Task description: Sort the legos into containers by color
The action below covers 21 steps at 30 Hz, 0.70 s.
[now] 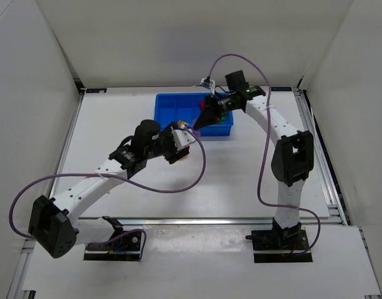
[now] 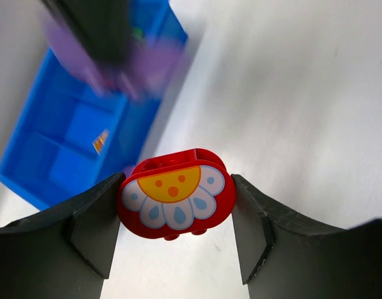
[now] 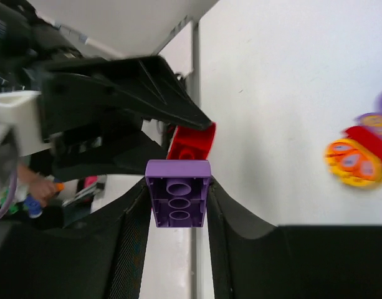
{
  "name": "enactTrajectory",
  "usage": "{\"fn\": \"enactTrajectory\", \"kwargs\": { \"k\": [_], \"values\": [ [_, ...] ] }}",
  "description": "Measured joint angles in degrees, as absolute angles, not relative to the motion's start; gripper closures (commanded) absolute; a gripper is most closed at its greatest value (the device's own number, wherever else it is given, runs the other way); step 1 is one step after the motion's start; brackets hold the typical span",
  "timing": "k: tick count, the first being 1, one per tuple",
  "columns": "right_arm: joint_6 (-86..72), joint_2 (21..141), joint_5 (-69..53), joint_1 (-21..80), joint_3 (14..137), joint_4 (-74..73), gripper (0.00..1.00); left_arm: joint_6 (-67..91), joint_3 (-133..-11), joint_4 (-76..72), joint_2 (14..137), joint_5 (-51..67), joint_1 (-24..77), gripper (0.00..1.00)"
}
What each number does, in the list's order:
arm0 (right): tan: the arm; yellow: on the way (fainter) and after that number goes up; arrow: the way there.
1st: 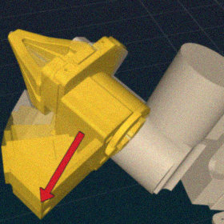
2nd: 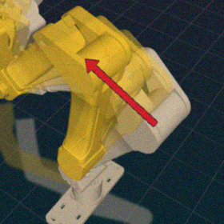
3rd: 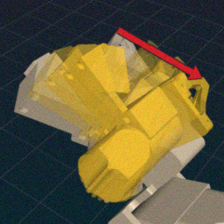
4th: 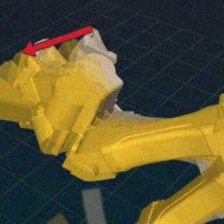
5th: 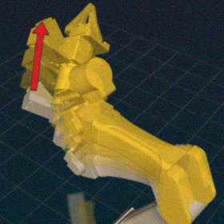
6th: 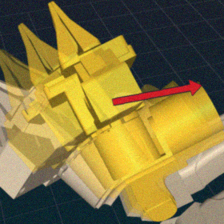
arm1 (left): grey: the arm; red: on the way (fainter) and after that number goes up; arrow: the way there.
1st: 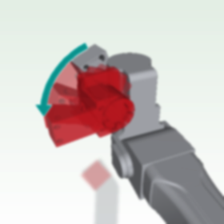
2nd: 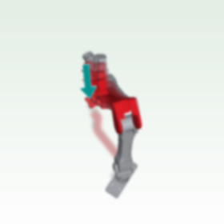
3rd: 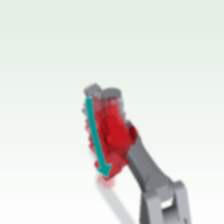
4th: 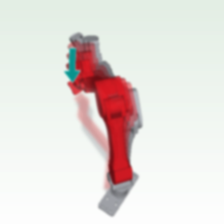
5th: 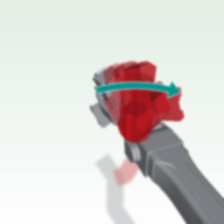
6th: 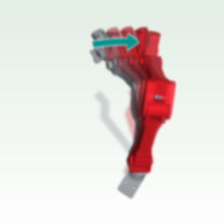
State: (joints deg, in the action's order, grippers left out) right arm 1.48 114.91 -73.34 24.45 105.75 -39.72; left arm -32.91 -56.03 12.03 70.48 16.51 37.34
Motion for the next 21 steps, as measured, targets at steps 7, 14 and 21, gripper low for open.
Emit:
{"fn": "enactTrajectory", "kwargs": {
  "k": [7,14,21],
  "values": [
    [0.82,115.02,-74.06,14.00,111.28,-36.93,1.00,-31.20,-52.53,17.39,67.75,14.76,37.26,0.57],
    [1.72,114.15,-70.61,10.39,108.14,-35.92,1.00,-29.02,-58.22,18.20,73.03,15.51,35.27,0.56],
    [3.29,106.89,-63.51,5.82,97.60,-36.49,1.00,-28.42,-79.07,16.45,93.60,18.48,34.17,0.55]
  ]
}}
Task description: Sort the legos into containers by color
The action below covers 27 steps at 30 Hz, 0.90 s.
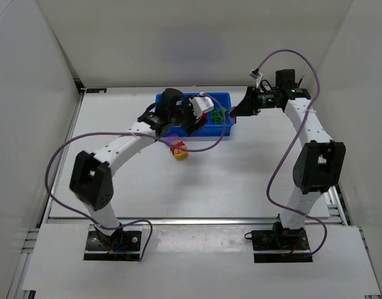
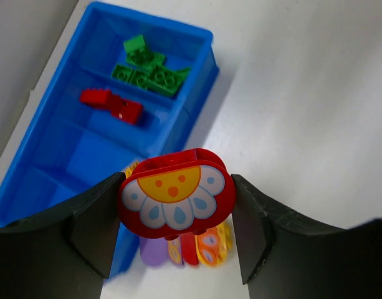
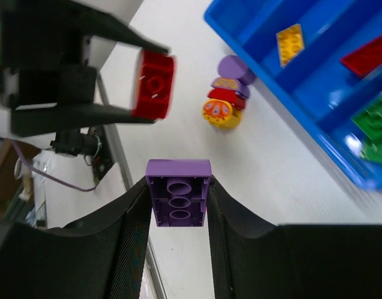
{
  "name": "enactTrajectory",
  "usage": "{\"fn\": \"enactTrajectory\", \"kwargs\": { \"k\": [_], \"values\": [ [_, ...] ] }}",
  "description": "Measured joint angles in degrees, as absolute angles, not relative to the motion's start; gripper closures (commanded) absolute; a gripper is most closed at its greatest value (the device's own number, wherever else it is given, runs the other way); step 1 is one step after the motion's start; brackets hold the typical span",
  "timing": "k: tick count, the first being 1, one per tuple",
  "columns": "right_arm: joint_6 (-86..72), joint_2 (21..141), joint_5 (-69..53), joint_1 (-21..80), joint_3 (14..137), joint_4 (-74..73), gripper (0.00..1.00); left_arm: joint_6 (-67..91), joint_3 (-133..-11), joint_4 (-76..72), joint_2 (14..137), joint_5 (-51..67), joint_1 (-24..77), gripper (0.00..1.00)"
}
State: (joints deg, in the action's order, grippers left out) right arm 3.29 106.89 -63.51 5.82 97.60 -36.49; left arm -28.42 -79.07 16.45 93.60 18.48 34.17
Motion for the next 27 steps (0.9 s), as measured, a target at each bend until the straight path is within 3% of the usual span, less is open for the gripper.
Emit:
{"fn": "enactTrajectory", "kwargs": {
  "k": [8,16,19,21,27],
  "values": [
    [4.80,97.14,-60.20,-1.65,91.79,-37.65,1.00,-26.50,-97.03,17.12,115.33,19.33,32.75,0.52],
    [6.00,94.76,-60.36,-7.01,89.23,-39.81,1.00,-25.41,-110.43,19.59,129.67,18.79,29.69,0.45],
    [6.37,94.76,-60.40,-7.75,88.79,-40.64,1.00,-25.50,-114.50,20.40,133.03,18.37,28.71,0.34],
    [6.46,94.76,-60.58,-7.75,88.79,-40.64,1.00,-25.56,-117.05,20.84,134.80,17.98,28.34,0.20],
    [6.50,94.76,-60.51,-7.20,88.79,-40.64,1.00,-25.36,-120.01,20.71,135.96,17.19,28.51,0.05]
  ]
}}
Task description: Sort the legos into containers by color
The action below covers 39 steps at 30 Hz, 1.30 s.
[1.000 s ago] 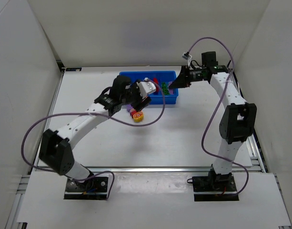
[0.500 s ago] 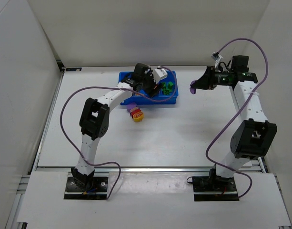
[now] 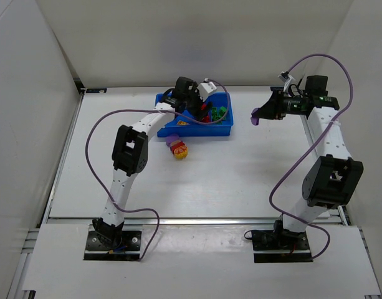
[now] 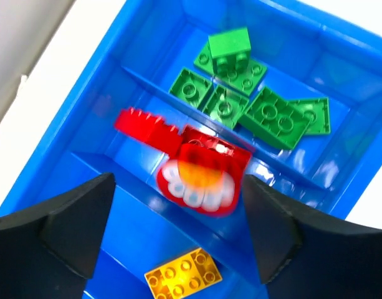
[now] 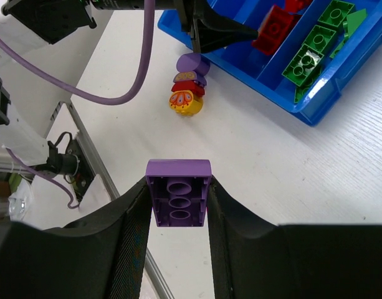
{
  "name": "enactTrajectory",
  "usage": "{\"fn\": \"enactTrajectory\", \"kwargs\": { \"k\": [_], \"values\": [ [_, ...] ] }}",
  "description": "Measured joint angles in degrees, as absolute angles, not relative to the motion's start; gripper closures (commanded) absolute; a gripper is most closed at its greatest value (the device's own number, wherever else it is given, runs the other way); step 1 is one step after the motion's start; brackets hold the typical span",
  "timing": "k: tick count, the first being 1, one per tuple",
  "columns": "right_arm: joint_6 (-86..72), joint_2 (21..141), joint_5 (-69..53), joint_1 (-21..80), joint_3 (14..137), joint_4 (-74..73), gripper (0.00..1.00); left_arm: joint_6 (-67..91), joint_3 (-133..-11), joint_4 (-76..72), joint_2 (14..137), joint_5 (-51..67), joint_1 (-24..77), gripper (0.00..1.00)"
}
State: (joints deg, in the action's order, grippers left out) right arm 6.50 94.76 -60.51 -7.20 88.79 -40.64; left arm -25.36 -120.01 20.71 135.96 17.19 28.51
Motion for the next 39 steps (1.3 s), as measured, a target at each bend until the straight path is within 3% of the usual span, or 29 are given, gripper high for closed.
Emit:
{"fn": "enactTrajectory", "kwargs": {
  "k": [3,12,20,26,31,39],
  "values": [
    [6.87,94.76,-59.75,-6.26,88.75,-40.58,1.00,-24.40,-120.11,19.51,135.96,17.21,28.62,0.00],
    [6.96,97.30,-55.68,1.83,90.24,-38.65,1.00,-16.34,-123.83,21.47,131.96,15.51,26.63,0.00],
    [3.18,110.80,-49.43,12.73,103.31,-33.91,1.00,-7.33,-127.42,34.09,117.58,17.74,10.66,0.01],
    [0.14,121.03,-41.82,18.48,114.15,-30.04,1.00,-6.15,-110.48,37.80,98.91,20.62,-1.85,0.01],
    [-1.54,129.40,-35.46,22.72,121.99,-26.13,1.00,-6.79,-95.29,39.53,88.01,22.28,0.56,0.01],
    [-3.88,137.97,-28.51,24.93,126.91,-21.47,0.99,-6.61,-83.59,41.69,84.60,22.65,0.86,0.01]
  ]
}}
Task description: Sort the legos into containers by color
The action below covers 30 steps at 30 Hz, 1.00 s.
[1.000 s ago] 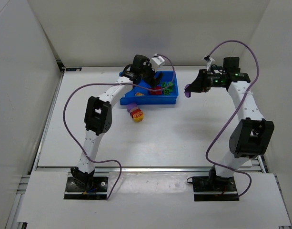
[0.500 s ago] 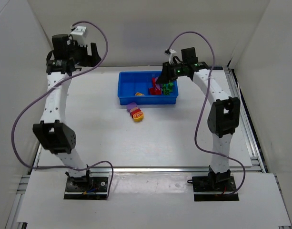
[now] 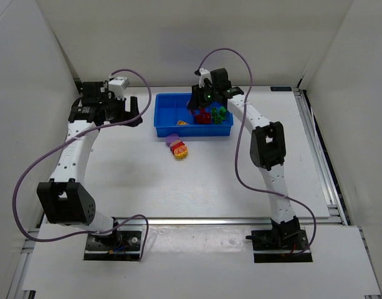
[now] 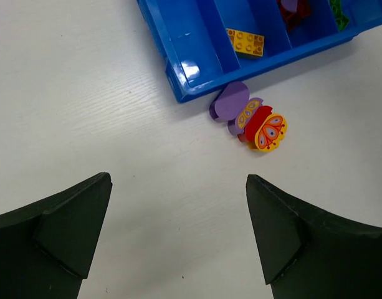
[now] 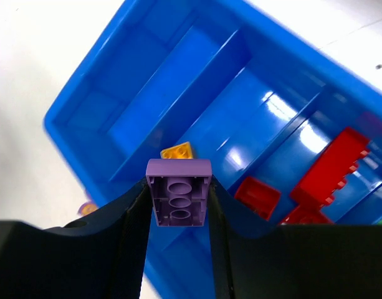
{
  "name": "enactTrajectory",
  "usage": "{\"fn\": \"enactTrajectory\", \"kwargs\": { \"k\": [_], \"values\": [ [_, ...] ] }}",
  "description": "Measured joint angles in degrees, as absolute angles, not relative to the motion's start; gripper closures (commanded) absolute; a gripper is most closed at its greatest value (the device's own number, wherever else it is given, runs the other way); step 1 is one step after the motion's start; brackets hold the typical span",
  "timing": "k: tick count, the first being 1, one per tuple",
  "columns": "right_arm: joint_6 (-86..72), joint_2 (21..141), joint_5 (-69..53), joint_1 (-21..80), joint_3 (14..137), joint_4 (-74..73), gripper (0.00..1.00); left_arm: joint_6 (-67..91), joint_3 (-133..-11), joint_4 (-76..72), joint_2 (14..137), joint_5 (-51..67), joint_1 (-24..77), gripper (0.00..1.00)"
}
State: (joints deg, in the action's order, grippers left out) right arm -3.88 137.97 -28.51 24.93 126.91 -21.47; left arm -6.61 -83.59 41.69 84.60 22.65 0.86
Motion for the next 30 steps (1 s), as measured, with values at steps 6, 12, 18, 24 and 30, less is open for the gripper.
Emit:
{"fn": "enactTrajectory", "kwargs": {
  "k": [6,12,18,24,30],
  "values": [
    [-4.32,140.16,-27.00,24.88,129.34,-18.96,0.97,-6.61,-82.32,41.98,84.27,22.70,0.86,0.01],
    [-4.21,140.22,-27.00,25.82,129.71,-17.67,0.97,-6.44,-82.26,41.89,84.27,22.72,0.86,0.01],
    [-3.97,140.42,-27.44,27.05,130.08,-17.43,0.97,-6.37,-79.90,40.60,83.92,22.79,0.86,0.01],
    [-1.85,140.42,-27.81,27.44,130.08,-17.45,0.98,-6.87,-78.67,40.05,84.12,25.82,1.06,0.01],
    [-0.14,136.68,-30.00,23.88,125.10,-17.19,0.98,-7.51,-78.63,34.94,87.94,32.21,4.27,0.04]
  ]
}}
